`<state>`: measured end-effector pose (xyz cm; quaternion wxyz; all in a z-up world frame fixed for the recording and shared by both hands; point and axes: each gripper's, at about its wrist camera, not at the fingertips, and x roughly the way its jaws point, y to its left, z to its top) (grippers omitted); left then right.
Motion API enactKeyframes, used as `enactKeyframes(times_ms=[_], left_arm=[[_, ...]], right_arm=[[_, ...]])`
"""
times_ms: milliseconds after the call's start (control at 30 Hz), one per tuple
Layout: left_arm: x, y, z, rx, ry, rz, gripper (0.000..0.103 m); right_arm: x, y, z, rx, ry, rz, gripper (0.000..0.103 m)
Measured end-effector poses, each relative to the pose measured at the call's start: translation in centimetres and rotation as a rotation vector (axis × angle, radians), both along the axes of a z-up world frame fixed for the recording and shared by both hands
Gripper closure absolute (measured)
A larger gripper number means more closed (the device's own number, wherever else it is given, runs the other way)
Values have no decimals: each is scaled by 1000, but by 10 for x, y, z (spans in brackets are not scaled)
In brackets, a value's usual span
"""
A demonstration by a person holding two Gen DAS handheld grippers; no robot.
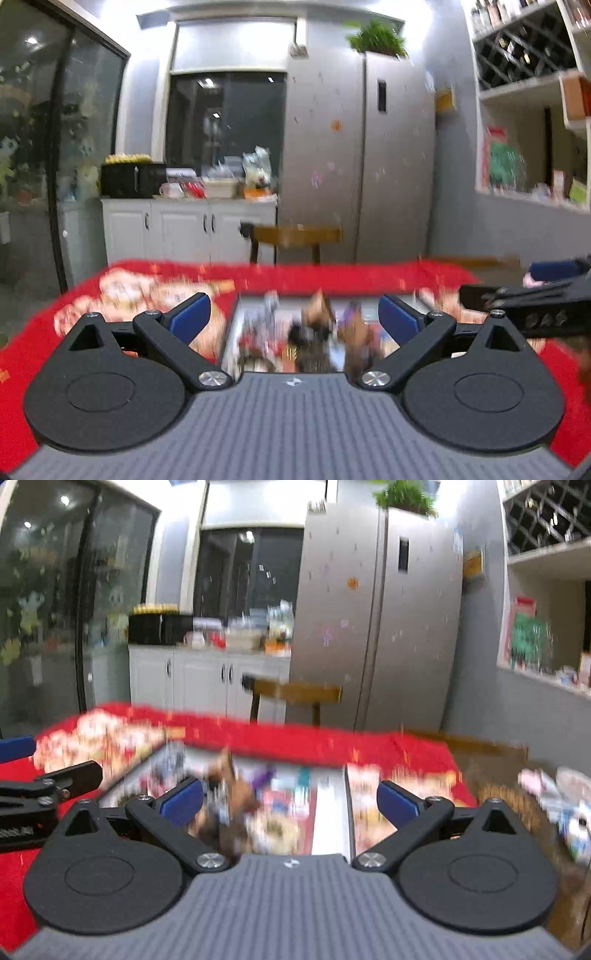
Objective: Organize objects
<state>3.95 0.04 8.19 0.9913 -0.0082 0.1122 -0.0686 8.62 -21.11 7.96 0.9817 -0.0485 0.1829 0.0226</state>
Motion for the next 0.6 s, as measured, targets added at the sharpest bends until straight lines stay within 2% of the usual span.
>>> enactKeyframes(times_ms=[67, 133, 200, 267, 333, 367, 400, 433, 533, 600], left_arm=[[-1, 3, -29, 12, 10, 35, 4], [4, 6, -44, 22, 81, 41, 4], [8, 10, -55, 11, 104, 45, 4], [17, 14, -58, 7, 167, 55, 4], [24, 17, -59, -22, 191, 62, 4], [26, 17, -60, -29, 186, 71, 4], [27, 16, -61, -22, 182, 75, 4], [27, 14, -61, -5, 183, 76, 4], [30, 8, -62, 24, 191, 61, 4], [32, 4, -62, 42, 198, 47, 4]], right_arm=[[-1, -3, -18, 13, 20, -24, 0], [-3, -5, -34, 30, 5, -43, 0], [-2, -5, -48, 50, -13, -45, 0], [-2, -8, -62, 88, -18, -33, 0], [-4, -14, -80, 156, 1, -11, 0], [2, -14, -80, 147, 99, 21, 0], [3, -16, -78, 145, 157, 70, 0], [0, -19, -78, 156, 145, 107, 0], [-11, -14, -82, 81, 81, 32, 0], [-9, -12, -82, 73, 94, 19, 0]])
